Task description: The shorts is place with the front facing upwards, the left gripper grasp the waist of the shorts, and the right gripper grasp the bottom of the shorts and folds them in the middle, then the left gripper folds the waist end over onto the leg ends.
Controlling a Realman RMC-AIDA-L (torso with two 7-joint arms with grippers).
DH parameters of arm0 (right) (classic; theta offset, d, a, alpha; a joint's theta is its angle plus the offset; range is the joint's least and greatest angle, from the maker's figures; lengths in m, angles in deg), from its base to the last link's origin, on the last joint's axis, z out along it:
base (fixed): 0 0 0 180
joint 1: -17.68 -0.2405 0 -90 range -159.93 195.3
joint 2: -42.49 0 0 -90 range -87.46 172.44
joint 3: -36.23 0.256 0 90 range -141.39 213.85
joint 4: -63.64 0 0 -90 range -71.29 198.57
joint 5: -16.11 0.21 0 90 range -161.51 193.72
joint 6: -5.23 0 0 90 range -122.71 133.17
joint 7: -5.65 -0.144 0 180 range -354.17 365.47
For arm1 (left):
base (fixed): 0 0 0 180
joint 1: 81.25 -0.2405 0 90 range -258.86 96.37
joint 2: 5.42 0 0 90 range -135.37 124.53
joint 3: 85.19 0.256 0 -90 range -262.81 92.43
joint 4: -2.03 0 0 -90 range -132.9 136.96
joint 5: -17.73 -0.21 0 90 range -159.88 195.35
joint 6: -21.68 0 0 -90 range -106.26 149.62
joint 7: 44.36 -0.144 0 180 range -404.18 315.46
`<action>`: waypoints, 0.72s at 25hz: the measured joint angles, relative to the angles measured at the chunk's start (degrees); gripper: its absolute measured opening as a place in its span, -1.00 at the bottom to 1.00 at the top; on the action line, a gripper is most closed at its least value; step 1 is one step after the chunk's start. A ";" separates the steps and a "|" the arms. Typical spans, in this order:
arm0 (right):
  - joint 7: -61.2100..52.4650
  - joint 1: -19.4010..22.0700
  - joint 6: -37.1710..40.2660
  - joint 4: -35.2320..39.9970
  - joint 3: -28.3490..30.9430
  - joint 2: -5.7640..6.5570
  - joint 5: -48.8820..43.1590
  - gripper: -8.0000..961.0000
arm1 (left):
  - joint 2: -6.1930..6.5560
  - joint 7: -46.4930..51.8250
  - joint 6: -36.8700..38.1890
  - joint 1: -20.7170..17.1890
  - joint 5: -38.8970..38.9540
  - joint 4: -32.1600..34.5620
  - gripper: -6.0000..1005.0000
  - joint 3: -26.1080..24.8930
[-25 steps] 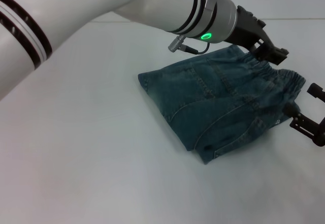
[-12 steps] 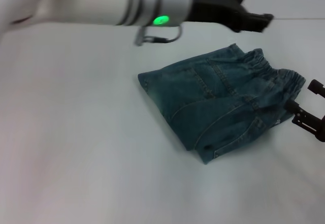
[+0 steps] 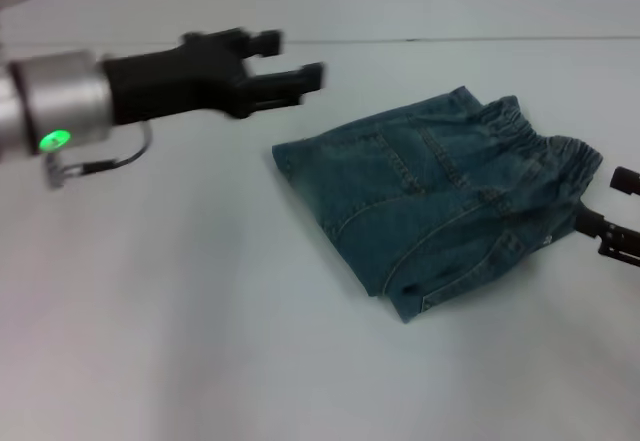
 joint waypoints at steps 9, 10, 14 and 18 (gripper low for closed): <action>-9.70 -1.19 2.53 9.97 -7.59 -0.17 -3.35 0.84 | 0.43 -9.97 14.17 -6.76 -7.39 -6.16 0.57 -17.51; -10.27 -1.46 2.39 10.50 -8.00 -0.15 -3.82 0.84 | 0.47 -10.23 15.36 -7.23 -8.55 -6.03 0.57 -18.68; -12.37 -3.18 2.24 12.06 -8.62 -0.08 -7.82 0.84 | 0.63 -10.49 19.87 -8.75 -14.23 -4.91 0.57 -23.42; -13.22 -4.34 2.19 12.32 -8.66 0.07 -11.10 0.84 | 0.64 -10.68 22.65 -10.11 -16.43 -3.68 0.57 -26.40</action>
